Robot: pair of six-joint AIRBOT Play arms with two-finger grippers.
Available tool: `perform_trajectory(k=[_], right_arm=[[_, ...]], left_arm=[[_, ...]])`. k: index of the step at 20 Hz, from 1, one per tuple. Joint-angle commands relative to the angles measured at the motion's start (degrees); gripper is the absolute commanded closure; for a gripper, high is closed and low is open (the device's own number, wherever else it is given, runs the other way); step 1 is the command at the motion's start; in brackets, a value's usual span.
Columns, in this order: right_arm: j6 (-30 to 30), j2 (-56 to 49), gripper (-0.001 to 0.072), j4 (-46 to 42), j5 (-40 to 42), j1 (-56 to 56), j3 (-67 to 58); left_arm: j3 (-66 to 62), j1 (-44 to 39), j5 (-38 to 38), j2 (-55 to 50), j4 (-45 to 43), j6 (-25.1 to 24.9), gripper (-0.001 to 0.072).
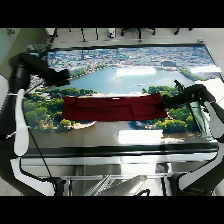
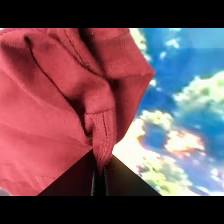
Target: Fold the shirts.
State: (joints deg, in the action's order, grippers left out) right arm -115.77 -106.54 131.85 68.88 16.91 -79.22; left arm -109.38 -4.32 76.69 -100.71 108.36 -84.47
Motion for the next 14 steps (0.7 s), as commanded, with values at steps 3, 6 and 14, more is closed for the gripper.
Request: perform_trajectory(k=[3,6,14], right_arm=[[0.24,10.36,0.0694,1.07,1.36,0.02,-0.11],[0.26,18.82,0.0694,2.12,4.52,0.0,-1.51],[0.24,32.81,0.0694,4.07,6.71,-2.75,-4.13]], left_arm=[[-0.04,-16.13,-8.24,-8.11,1.05,-1.14,0.069],[-0.04,-25.05,-13.68,-14.93,1.25,-1.62,0.069],[-1.99,-34.03,-24.76,-24.41,13.38,-1.55,0.069]])
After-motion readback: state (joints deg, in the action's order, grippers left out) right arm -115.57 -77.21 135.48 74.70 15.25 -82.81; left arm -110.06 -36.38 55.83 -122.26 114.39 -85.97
